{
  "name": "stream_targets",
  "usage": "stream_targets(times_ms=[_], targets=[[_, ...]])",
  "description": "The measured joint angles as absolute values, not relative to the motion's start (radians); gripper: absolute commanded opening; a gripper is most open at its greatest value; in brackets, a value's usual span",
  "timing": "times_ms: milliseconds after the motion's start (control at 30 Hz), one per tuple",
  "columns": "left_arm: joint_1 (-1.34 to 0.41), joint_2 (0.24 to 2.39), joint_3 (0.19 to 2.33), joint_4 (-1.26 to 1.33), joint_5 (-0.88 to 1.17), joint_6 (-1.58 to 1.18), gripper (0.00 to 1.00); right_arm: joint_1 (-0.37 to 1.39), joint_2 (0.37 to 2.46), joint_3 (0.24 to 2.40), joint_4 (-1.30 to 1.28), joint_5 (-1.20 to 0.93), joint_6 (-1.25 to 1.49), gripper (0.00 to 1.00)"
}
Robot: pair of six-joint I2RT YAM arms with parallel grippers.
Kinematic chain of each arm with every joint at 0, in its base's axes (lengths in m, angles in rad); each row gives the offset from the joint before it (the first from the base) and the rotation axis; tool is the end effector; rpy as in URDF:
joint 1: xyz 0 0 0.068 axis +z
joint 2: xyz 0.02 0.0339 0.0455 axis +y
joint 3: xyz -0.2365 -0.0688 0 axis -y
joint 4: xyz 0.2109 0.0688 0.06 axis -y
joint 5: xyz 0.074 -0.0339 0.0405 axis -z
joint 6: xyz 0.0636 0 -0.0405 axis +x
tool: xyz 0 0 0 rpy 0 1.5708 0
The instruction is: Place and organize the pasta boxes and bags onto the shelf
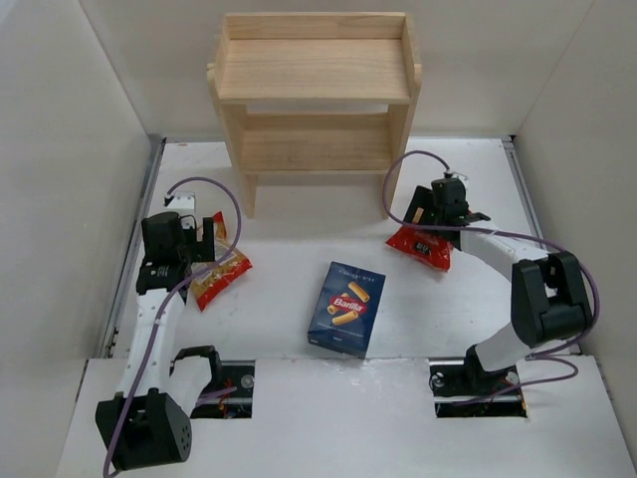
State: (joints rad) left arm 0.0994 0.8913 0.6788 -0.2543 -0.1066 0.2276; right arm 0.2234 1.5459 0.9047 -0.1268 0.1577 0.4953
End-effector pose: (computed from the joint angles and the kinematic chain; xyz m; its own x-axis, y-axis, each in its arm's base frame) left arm 0.2110 0.0278 0.2499 -0.4799 0.1776 -0.8592 -0.0872 0.9648 0.2481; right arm 0.3117 0.0606 0.1768 -0.6477 0.3342 -0.6847 0.2264 0.9425 0.2459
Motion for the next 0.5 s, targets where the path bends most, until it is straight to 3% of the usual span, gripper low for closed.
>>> stream_targets(times_ms=[500], targets=[[0.137, 0.921, 0.679, -0.229, -0.109, 0.223, 1.0, 0.299, 1.47, 1.0, -0.398, 0.428, 0.54, 1.0]])
